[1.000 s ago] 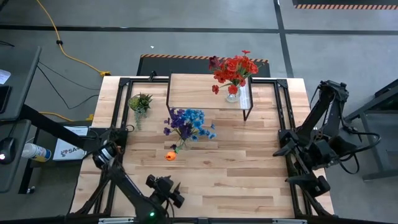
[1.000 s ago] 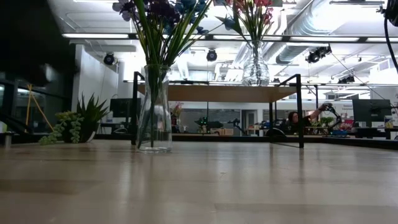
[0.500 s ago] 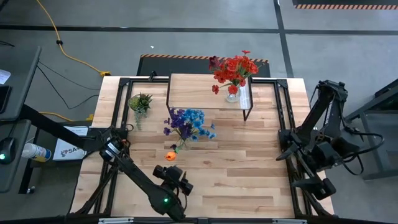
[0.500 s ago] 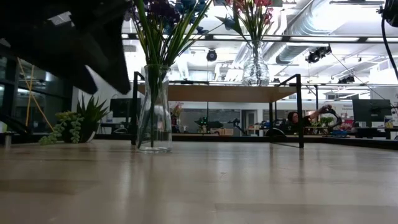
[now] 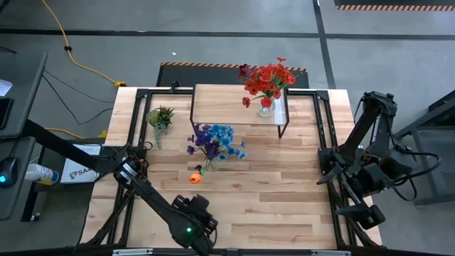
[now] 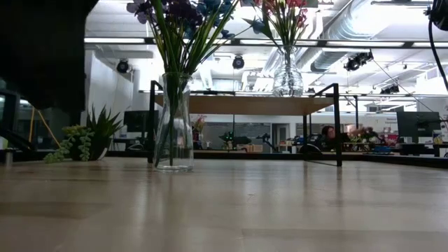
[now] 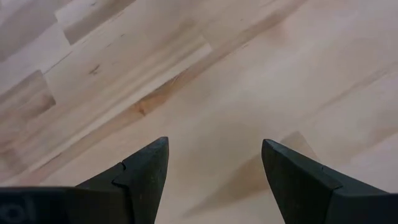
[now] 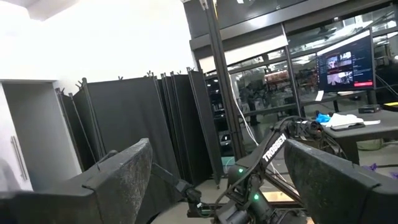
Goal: Pick and place flowers into a vace then onto a shelf
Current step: Put the transparent crystal vase with flowers on the shelf
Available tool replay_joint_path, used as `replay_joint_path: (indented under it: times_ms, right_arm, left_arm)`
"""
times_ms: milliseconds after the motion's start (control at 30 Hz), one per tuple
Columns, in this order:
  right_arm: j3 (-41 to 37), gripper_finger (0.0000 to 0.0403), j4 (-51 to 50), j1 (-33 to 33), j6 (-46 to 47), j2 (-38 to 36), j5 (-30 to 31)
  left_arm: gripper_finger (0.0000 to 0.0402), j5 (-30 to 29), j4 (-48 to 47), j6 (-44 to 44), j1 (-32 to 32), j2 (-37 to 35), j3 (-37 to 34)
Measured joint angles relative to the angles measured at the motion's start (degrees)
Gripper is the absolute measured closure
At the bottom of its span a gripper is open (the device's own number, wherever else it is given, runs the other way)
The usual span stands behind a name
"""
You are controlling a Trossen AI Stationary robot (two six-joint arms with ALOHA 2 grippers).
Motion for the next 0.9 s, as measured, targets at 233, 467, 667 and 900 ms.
replay_joint_path:
  times_ms: [233, 467, 667, 900]
  right_arm:
    - [0.0, 0.0052, 0.0, 0.0, 0.0, 0.0, -0.5]
    - [0.0, 0.0052, 0.0, 0.0, 0.8, 0.0, -1.3]
    - [0.0, 0.0052, 0.0, 0.0, 0.9, 0.0, -1.3]
    - [0.0, 0.0052, 0.0, 0.0, 0.8, 0.0, -1.1]
  left_arm:
    - [0.0110, -8.8, 2.2, -2.8, -1.2, 0.0, 0.5]
    - [0.0110, -24.1, 3.9, -7.5, -7.3, 0.0, 0.5]
    - [0.0110, -30.8, 4.0, -16.7, -13.5, 0.0, -1.3]
    - [0.0110, -37.6, 3.7, -24.4, -15.9, 0.0, -6.6]
